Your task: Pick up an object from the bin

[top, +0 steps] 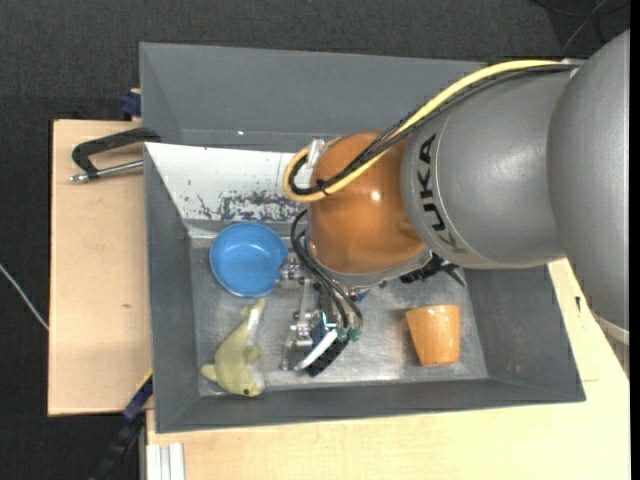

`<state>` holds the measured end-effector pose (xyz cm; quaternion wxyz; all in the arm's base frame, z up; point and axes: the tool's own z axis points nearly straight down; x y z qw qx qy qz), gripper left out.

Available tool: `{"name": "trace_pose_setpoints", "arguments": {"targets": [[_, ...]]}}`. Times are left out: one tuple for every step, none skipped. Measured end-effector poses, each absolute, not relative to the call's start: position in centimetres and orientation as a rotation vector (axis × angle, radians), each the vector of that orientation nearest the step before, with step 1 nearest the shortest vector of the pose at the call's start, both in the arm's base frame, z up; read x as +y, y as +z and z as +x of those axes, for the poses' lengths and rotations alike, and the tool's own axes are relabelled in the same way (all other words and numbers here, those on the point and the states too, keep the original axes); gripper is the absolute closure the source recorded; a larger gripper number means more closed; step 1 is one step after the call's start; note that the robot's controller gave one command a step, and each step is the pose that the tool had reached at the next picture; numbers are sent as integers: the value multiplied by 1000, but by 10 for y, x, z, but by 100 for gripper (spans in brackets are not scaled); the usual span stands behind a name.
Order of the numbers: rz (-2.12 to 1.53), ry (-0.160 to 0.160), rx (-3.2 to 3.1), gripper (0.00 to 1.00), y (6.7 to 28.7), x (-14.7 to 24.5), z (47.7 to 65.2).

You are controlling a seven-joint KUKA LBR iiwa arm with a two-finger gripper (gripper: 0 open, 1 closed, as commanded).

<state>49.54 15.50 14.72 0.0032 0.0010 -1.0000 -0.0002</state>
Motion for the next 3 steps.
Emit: {"name": "trace_pose_setpoints", "arguments": {"targets": [[798, -3, -3041, 0, 71, 101, 510], [771, 1, -3054, 0, 103, 69, 519], [946, -1, -3003, 0, 101, 72, 542]]}}
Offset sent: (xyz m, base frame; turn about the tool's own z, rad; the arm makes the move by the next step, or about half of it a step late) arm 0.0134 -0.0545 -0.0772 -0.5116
